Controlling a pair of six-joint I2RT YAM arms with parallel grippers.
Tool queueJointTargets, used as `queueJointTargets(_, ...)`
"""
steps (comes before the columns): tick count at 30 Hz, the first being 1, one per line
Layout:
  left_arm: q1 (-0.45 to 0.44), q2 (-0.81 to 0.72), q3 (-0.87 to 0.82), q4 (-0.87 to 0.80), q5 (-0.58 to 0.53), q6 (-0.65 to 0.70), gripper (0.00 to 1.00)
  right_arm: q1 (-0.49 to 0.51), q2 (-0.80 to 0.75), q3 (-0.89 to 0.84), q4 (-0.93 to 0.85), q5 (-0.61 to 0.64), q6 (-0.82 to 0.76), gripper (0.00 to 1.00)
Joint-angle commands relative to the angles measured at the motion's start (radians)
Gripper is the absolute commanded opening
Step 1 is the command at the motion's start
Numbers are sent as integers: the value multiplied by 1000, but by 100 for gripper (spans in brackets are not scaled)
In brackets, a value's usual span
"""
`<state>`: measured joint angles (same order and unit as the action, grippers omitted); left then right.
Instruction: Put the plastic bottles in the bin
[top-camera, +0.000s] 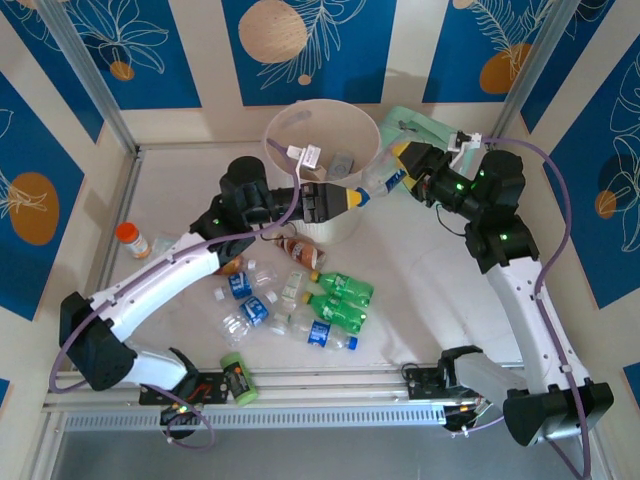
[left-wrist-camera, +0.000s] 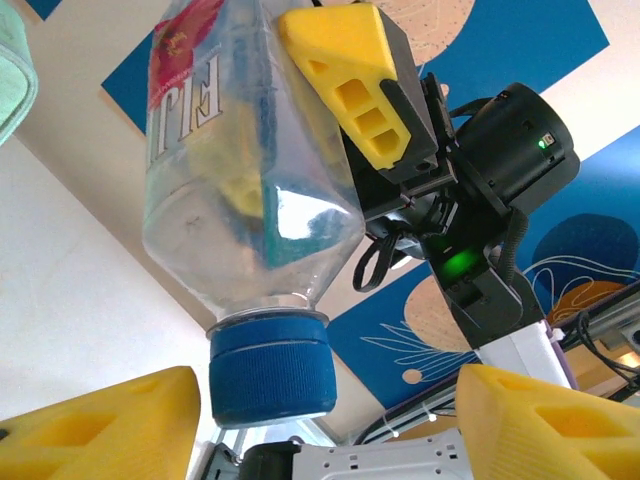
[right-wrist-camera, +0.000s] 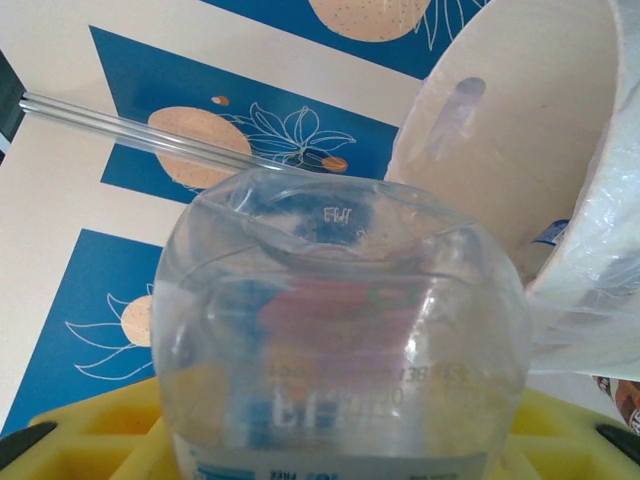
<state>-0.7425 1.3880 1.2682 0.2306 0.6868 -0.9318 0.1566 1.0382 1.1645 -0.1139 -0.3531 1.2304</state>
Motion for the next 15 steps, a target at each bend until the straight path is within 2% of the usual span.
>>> queueJointTargets(1,-7,12,33,65,45,-17,64,7,4,-6,53,-32,24,51)
queueJointTargets(6,-8,28,37,87,52,-29,58,22,8,-14,76,-34,38,51)
queueJointTargets(15,-8,34,43,90,53,-22,52,51,14,-17,72,-26,32,51)
